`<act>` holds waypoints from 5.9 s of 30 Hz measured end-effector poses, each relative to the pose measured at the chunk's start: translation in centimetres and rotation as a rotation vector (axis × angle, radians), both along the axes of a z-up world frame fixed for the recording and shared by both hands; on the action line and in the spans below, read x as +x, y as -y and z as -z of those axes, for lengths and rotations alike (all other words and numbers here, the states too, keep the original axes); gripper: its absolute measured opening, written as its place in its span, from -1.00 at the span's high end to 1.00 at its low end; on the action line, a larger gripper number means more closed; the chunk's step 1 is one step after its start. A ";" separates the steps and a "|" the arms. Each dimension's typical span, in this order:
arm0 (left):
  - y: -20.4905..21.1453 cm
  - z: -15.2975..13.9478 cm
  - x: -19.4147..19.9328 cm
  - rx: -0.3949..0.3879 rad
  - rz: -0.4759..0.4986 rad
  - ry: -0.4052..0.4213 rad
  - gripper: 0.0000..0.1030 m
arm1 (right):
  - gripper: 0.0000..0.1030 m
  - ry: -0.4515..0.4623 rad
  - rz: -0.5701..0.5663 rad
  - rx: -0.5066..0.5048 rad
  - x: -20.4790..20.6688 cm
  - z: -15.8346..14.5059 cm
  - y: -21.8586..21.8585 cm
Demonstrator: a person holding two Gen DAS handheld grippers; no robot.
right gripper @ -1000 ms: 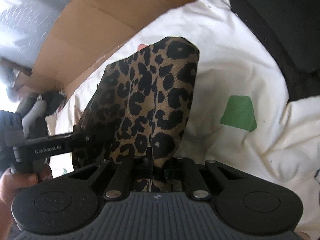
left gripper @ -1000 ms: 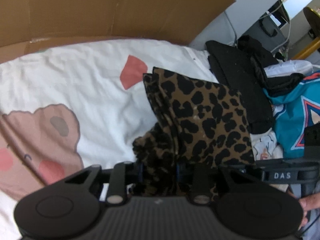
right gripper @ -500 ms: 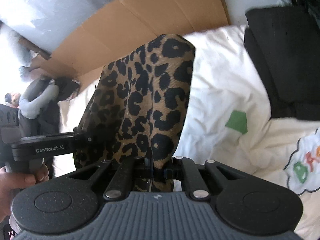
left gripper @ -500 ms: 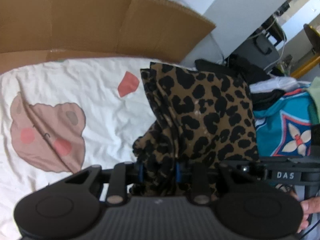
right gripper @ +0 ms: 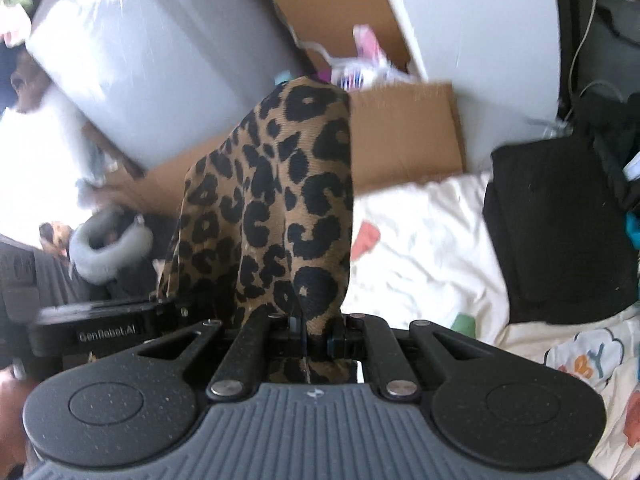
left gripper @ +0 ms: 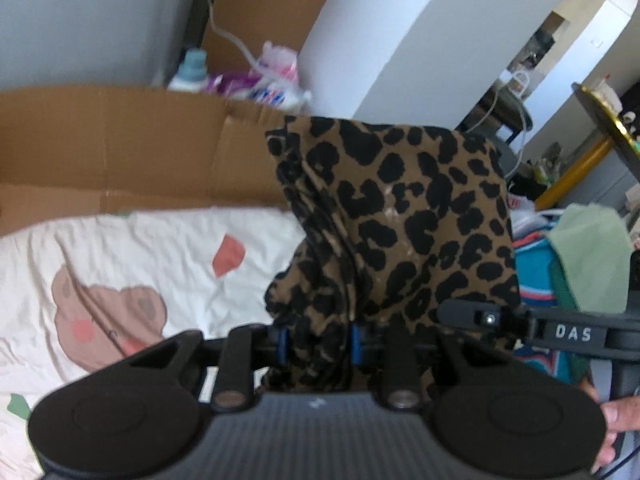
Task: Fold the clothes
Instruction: 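Lift the folded shorts up off the duvet with both tools, then carry the leopard shorts with both tools toward the clothes pile, then lower the leopard shorts onto the duvet beside the clothes pile with both tools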
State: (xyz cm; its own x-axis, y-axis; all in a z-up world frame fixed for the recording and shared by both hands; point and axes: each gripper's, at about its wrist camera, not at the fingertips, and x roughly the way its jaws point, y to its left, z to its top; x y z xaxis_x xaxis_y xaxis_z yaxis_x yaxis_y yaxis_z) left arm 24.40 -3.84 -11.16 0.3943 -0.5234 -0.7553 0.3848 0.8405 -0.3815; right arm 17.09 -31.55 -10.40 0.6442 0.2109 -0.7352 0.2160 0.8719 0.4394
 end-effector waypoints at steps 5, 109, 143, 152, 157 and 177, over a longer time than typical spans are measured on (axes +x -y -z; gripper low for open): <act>0.6 -3.6 -0.9 -0.004 -0.017 0.045 0.43 | 0.87 0.045 0.003 -0.054 -0.4 -3.9 -0.8; 28.4 21.4 14.6 -0.252 0.066 -0.144 0.43 | 0.87 0.008 0.179 -0.267 7.9 14.9 27.9; 32.7 20.3 15.7 -0.022 0.213 0.037 0.66 | 0.50 0.123 0.063 -0.438 2.8 19.5 22.2; 32.0 23.5 16.3 0.037 0.232 0.070 0.95 | 0.37 0.061 0.061 -0.506 1.9 22.8 24.2; 32.1 22.8 15.4 0.070 0.230 0.126 0.95 | 0.35 0.000 0.065 -0.519 0.8 24.3 24.7; 31.8 18.9 11.8 0.049 0.264 0.093 0.81 | 0.25 0.034 0.139 -0.390 -1.5 22.9 22.6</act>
State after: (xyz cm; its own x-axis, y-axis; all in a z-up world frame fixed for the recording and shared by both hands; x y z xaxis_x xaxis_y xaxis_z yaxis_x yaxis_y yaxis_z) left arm 36.24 -35.60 -30.02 0.3180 -0.5809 -0.7493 0.6243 0.7231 -0.2957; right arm 15.57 -54.12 -33.28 0.6725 -0.1694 -0.7205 0.3341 0.9381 0.0913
